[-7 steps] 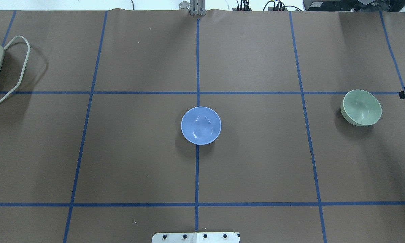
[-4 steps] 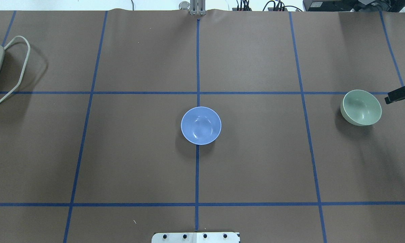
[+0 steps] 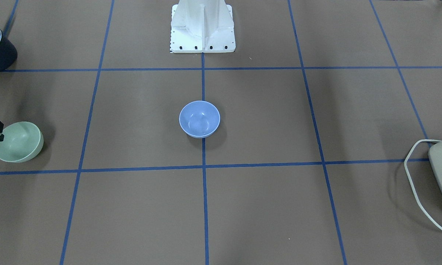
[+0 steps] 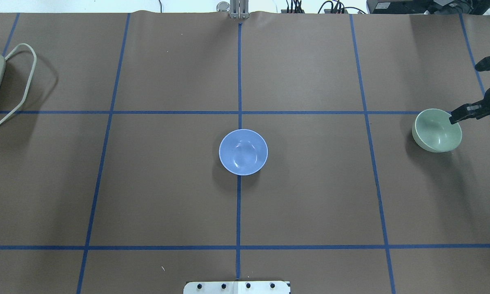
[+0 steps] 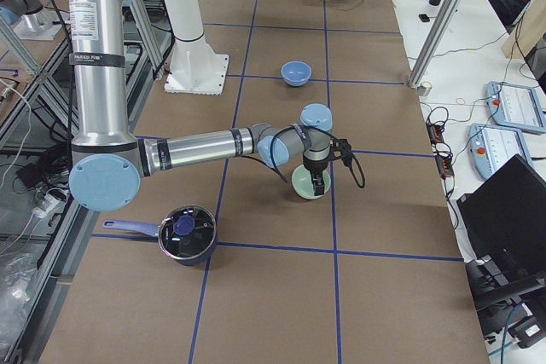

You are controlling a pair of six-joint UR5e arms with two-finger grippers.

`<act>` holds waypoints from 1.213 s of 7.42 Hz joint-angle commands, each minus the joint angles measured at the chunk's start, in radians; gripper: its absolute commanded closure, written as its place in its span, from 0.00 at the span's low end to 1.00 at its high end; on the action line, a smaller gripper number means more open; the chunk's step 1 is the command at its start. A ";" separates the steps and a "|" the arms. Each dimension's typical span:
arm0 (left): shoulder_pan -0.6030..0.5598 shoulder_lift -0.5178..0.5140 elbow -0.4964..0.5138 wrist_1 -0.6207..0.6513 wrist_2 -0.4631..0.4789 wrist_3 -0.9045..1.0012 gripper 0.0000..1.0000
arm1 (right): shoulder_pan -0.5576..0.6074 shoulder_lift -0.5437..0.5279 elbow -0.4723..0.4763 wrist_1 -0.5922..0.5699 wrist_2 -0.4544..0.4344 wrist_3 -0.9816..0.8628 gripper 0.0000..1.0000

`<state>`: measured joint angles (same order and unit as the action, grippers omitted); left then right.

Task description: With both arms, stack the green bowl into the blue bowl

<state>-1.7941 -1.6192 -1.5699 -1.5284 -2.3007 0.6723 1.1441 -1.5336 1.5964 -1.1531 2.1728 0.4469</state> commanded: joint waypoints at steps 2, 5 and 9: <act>-0.001 0.008 -0.001 -0.013 0.000 0.001 0.02 | -0.007 0.017 -0.090 0.105 0.011 0.004 0.53; -0.001 0.008 -0.001 -0.013 -0.002 0.001 0.02 | -0.037 0.015 -0.090 0.105 0.016 0.003 1.00; -0.001 0.008 0.004 -0.013 -0.002 0.001 0.02 | -0.037 0.024 -0.026 0.102 0.076 0.004 1.00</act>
<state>-1.7948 -1.6107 -1.5691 -1.5417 -2.3025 0.6734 1.1065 -1.5164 1.5333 -1.0490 2.2142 0.4488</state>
